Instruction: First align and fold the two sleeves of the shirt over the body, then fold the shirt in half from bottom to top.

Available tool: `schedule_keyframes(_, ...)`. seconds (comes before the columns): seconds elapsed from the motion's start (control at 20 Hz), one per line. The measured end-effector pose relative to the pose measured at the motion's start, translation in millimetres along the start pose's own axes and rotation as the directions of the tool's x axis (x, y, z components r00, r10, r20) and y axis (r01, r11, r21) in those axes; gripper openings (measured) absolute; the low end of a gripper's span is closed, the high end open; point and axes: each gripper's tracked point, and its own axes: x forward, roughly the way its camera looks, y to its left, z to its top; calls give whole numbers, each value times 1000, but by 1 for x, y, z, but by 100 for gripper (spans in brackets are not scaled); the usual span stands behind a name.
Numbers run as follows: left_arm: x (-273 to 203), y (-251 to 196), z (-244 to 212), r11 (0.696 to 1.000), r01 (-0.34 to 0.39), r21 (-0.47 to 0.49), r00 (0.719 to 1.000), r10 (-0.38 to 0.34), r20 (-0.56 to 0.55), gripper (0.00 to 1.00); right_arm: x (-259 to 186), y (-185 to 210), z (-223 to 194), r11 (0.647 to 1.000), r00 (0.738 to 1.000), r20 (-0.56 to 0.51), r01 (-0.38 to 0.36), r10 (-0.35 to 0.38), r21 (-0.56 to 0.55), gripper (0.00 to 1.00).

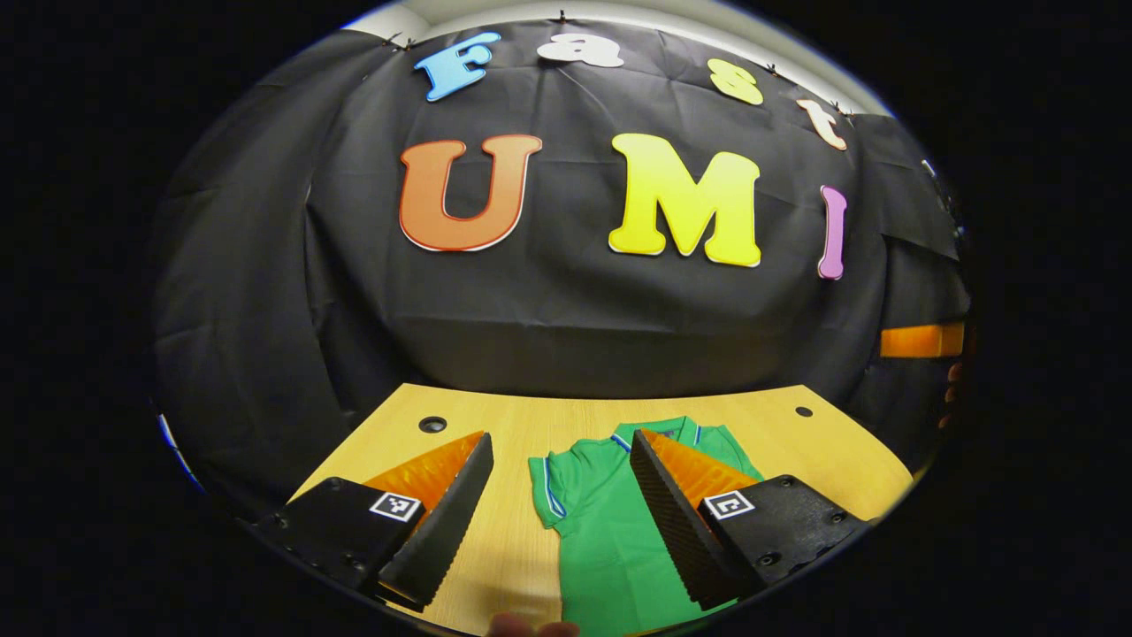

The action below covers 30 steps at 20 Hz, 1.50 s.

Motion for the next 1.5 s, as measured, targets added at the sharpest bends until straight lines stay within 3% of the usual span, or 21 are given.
schedule_keyframes(0.3, 51, -1, -63, 999, 35, -9, 992, -36, -121, 100, -19, -4, 5, 1000, 1000, 15, 16, -16, -17, 93)
schedule_keyframes(0.6, 101, 14, -136, 999, 24, -32, 960, -32, -276, 100, -34, -5, 3, 1000, 1000, -1, 28, -28, -5, 93)
schedule_keyframes(0.95, 134, 23, -181, 999, 36, 2, 934, -33, -357, 99, -42, -14, -13, 999, 998, -37, 53, -53, -1, 93)
schedule_keyframes(1.2, 152, 26, -181, 996, 65, 66, 933, -37, -359, 87, -37, -24, -26, 997, 995, -71, 70, -68, 28, 93)
schedule_keyframes(1.4, 156, 26, -180, 993, 86, 75, 930, -53, -364, 81, -35, -26, -29, 996, 995, -82, 67, -62, 58, 93)
schedule_keyframes(1.45, 155, 27, -180, 993, 91, 76, 928, -57, -368, 84, -35, -28, -32, 996, 994, -89, 67, -61, 64, 93)
schedule_keyframes(1.5, 155, 26, -181, 993, 96, 72, 929, -64, -364, 73, -34, -29, -34, 995, 994, -93, 67, -60, 74, 93)
